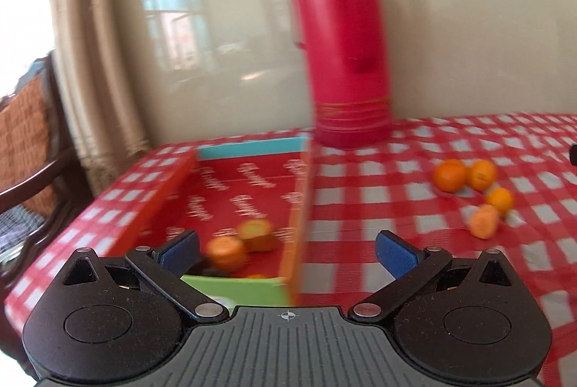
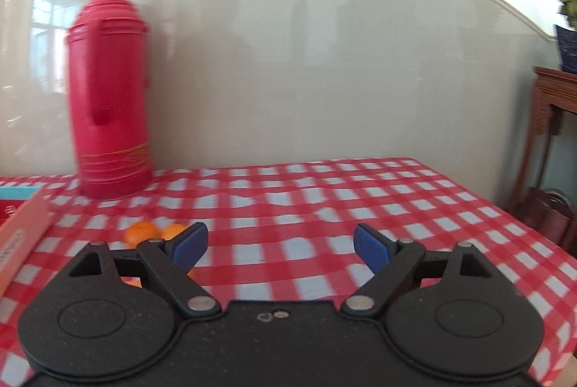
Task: Organize fruits
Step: 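Grasp the last orange carrot-like piece with the left gripper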
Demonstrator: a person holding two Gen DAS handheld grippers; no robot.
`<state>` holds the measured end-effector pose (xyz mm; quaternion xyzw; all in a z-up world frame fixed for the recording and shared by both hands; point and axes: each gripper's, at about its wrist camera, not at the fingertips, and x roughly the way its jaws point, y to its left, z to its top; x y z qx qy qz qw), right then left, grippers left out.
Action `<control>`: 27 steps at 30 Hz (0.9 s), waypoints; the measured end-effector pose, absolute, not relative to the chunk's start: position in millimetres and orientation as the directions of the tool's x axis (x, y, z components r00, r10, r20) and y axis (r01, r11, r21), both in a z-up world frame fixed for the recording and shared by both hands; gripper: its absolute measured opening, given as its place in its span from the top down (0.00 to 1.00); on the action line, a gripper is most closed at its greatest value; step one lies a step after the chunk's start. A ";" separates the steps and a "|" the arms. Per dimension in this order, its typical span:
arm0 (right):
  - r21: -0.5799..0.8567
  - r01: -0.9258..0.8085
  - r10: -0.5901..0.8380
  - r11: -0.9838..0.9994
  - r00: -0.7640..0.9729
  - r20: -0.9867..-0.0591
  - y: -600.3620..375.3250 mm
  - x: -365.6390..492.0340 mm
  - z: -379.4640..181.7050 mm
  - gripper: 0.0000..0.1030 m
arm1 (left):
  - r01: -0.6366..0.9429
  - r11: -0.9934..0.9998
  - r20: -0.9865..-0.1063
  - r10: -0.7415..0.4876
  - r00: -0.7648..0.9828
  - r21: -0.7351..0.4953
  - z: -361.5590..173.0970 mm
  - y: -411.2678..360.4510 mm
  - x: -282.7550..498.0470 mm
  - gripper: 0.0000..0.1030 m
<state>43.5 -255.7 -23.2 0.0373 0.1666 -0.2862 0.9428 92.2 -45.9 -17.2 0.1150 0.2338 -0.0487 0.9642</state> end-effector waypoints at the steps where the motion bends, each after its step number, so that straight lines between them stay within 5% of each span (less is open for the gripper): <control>1: -0.029 0.580 -0.555 0.814 0.763 -0.331 -260.4 40.7 -23.9 0.20 | 0.179 0.964 -0.469 -0.066 0.881 0.199 -18.0 -55.8 93.9 0.00; 4: -0.024 0.627 -0.601 0.779 0.734 -0.315 -271.1 29.4 -24.4 0.07 | 0.271 0.946 -0.503 -0.151 0.851 0.176 -20.6 -83.0 104.0 0.01; 10: -0.052 0.647 -0.630 0.760 0.716 -0.301 -284.3 16.6 -29.4 0.07 | 0.408 0.885 -0.507 -0.253 0.824 0.222 -32.5 -136.2 107.7 0.02; 15: -0.045 0.663 -0.640 0.748 0.700 -0.316 -299.6 11.3 -31.8 0.07 | 0.483 0.847 -0.546 -0.303 0.781 0.222 -42.7 -163.8 118.5 0.19; 20: -0.014 0.663 -0.629 0.749 0.704 -0.329 -309.7 8.9 -31.4 0.07 | 0.512 0.837 -0.576 -0.326 0.750 0.194 -51.4 -179.1 130.3 0.23; 22: -0.009 0.661 -0.626 0.750 0.707 -0.328 -309.3 8.7 -30.0 0.07 | 0.520 0.833 -0.587 -0.329 0.740 0.190 -54.9 -183.7 133.3 0.35; 24: -0.008 0.657 -0.622 0.754 0.711 -0.328 -309.1 9.4 -29.9 0.07 | 0.531 0.828 -0.609 -0.329 0.722 0.182 -59.8 -186.7 136.4 0.61; 27: -0.008 0.649 -0.614 0.761 0.715 -0.333 -307.4 10.8 -30.0 0.07 | 0.537 0.822 -0.609 -0.330 0.721 0.190 -62.0 -188.7 135.1 0.66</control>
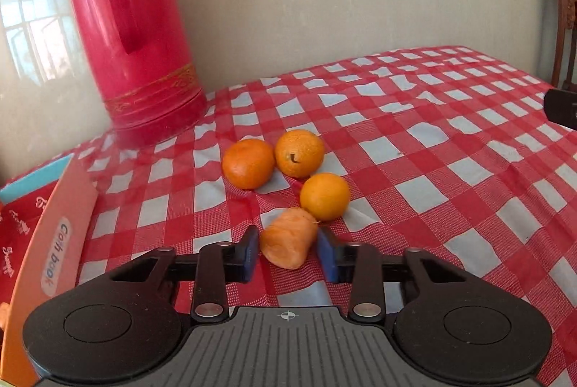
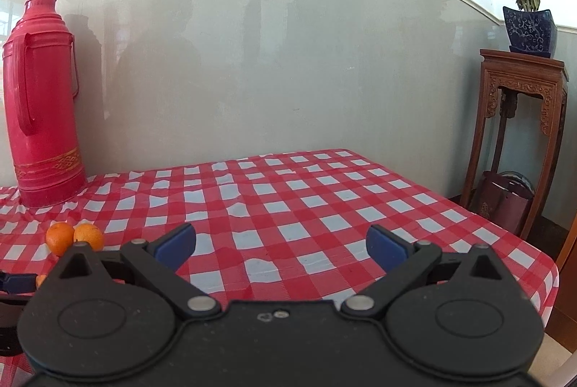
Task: Organize fruits
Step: 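Grasp the last orange carrot-like piece with the left gripper, then carry the orange piece into the box and release it with the left gripper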
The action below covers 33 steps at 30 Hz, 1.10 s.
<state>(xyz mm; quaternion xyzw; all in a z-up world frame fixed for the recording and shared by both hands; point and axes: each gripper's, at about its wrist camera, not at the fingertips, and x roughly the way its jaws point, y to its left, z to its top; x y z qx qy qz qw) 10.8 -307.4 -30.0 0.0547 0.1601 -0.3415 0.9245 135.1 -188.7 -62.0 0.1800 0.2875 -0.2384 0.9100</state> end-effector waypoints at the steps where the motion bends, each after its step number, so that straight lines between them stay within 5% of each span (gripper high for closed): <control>1: -0.007 0.647 -0.612 0.762 0.717 -0.334 -306.7 11.0 -30.0 0.07 | 0.537 0.821 -0.607 -0.330 0.723 0.193 -62.0 -188.4 133.8 0.66; 17: -0.026 0.613 -0.588 0.790 0.745 -0.315 -288.9 16.3 -27.0 0.07 | 0.401 0.883 -0.470 -0.255 0.845 0.242 -34.1 -151.0 122.0 0.69; 25: -0.039 0.583 -0.564 0.812 0.764 -0.313 -274.3 23.4 -26.8 0.08 | 0.141 0.964 -0.387 -0.044 0.921 0.225 -11.7 -89.8 134.5 0.69; 33: -0.062 0.533 -0.523 0.844 0.791 -0.316 -252.8 33.9 -27.0 0.08 | -0.117 0.982 -0.478 0.174 0.861 0.146 -12.8 -13.7 173.0 0.69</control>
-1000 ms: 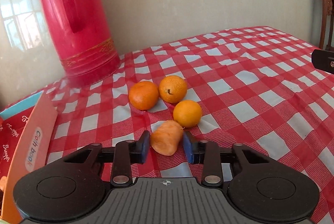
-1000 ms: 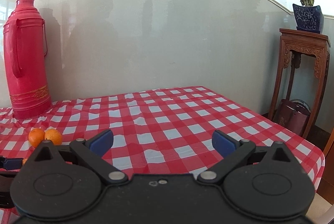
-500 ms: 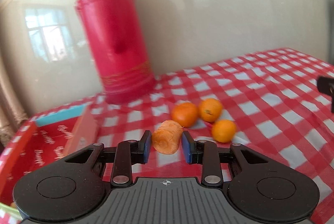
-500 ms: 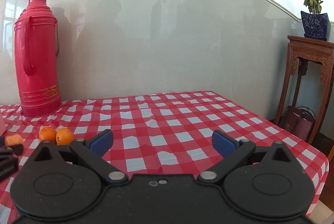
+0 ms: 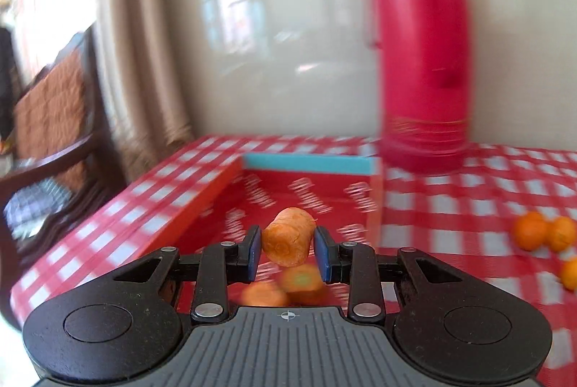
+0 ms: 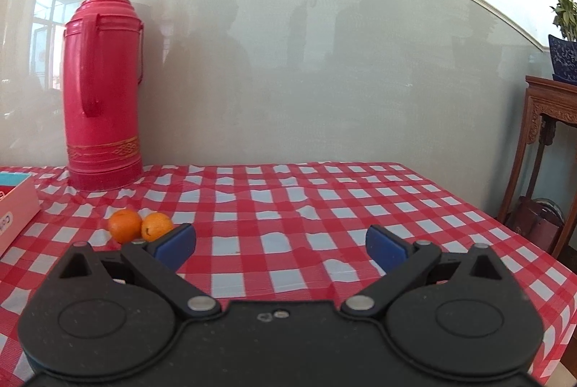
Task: Organize fruits
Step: 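Carry the orange piece into the box and release it with the left gripper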
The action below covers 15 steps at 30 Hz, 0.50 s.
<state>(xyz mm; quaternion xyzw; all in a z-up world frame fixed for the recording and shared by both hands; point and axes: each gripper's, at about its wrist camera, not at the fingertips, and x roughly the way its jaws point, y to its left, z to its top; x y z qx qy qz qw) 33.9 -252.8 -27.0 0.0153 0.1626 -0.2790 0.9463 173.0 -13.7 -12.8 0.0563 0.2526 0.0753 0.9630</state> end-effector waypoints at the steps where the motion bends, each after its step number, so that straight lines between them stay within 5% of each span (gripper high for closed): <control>1: -0.065 0.527 -0.518 0.847 0.795 -0.316 -250.4 35.4 -27.0 0.08 | -0.143 0.981 -0.495 0.192 0.847 0.134 -14.1 -4.7 177.5 0.69; 9: -0.076 0.485 -0.482 0.871 0.816 -0.320 -234.4 43.7 -26.7 0.08 | -0.282 0.956 -0.618 0.271 0.738 0.082 -30.9 42.0 202.1 0.68; 10: -0.077 0.480 -0.477 0.874 0.818 -0.321 -232.7 45.3 -26.4 0.08 | -0.284 0.955 -0.639 0.270 0.720 0.083 -33.5 43.6 204.7 0.63; 11: -0.077 0.474 -0.472 0.877 0.820 -0.323 -231.1 46.4 -26.1 0.08 | -0.286 0.956 -0.663 0.260 0.702 0.073 -36.4 46.7 207.3 0.46; 13: -0.077 0.466 -0.464 0.882 0.825 -0.322 -227.6 48.9 -25.2 0.08 | -0.275 0.961 -0.657 0.235 0.717 0.043 -33.5 48.3 203.1 0.41; 15: -0.080 0.455 -0.454 0.887 0.831 -0.321 -224.2 50.6 -24.6 0.08 | -0.272 0.962 -0.626 0.233 0.744 0.035 -26.3 48.3 194.3 0.26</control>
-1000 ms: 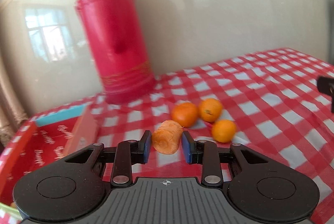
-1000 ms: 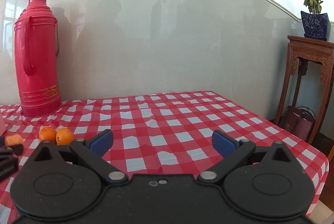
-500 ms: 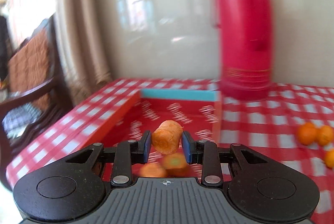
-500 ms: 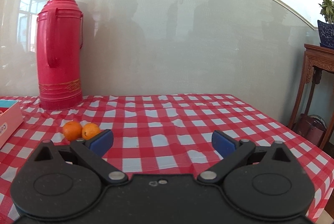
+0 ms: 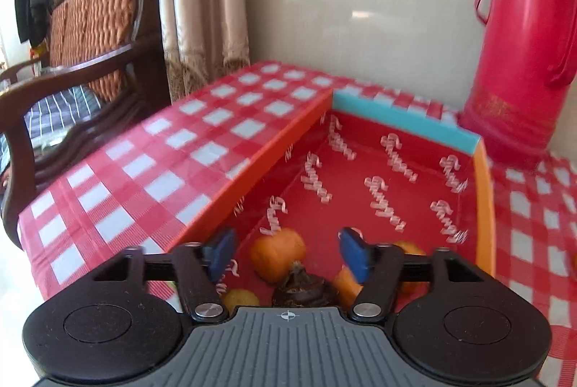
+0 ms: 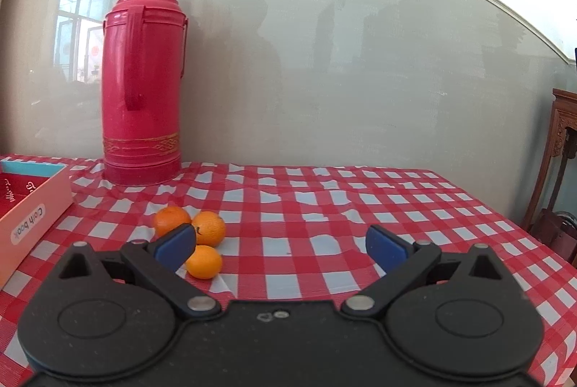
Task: Organize fruits
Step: 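Carry the orange piece into the box and release it with the left gripper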
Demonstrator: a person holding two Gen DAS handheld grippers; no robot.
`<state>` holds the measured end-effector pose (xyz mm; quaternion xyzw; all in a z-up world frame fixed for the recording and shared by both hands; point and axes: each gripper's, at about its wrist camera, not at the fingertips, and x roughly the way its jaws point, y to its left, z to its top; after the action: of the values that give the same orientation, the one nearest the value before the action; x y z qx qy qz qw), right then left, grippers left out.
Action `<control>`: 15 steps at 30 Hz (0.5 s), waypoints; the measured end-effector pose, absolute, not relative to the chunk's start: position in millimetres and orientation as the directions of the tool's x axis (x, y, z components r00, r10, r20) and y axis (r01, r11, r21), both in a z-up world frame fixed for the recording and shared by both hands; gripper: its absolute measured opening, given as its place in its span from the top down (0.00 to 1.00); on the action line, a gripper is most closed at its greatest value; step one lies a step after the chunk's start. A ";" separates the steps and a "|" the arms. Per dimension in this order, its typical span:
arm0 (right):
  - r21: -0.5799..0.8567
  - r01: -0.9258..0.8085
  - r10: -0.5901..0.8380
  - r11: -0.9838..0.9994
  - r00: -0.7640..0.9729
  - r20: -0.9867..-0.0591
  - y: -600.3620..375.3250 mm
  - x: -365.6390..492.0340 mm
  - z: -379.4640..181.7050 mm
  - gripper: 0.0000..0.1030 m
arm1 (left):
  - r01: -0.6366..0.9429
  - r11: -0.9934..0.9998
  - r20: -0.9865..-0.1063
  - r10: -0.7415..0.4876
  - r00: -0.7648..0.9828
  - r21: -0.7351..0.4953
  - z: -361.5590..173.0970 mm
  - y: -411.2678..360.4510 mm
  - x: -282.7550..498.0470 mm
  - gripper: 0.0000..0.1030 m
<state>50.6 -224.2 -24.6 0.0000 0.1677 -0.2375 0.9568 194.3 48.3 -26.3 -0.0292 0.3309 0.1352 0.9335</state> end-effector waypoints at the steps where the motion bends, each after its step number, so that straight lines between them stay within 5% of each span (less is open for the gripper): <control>1: -0.078 0.450 -0.450 0.890 0.834 -0.321 -222.7 51.4 -24.3 0.08 | -0.272 0.962 -0.613 0.235 0.754 0.034 -23.2 48.6 190.3 0.23; 15: -0.057 0.363 -0.359 0.930 0.864 -0.352 -200.0 71.2 -24.3 0.08 | -0.277 0.961 -0.556 0.245 0.794 0.028 -1.3 83.3 134.2 0.19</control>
<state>71.2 -200.0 -24.3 0.0055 0.1811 -0.1870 0.9655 134.2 83.3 -1.3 -0.0274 0.2899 0.1378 0.9467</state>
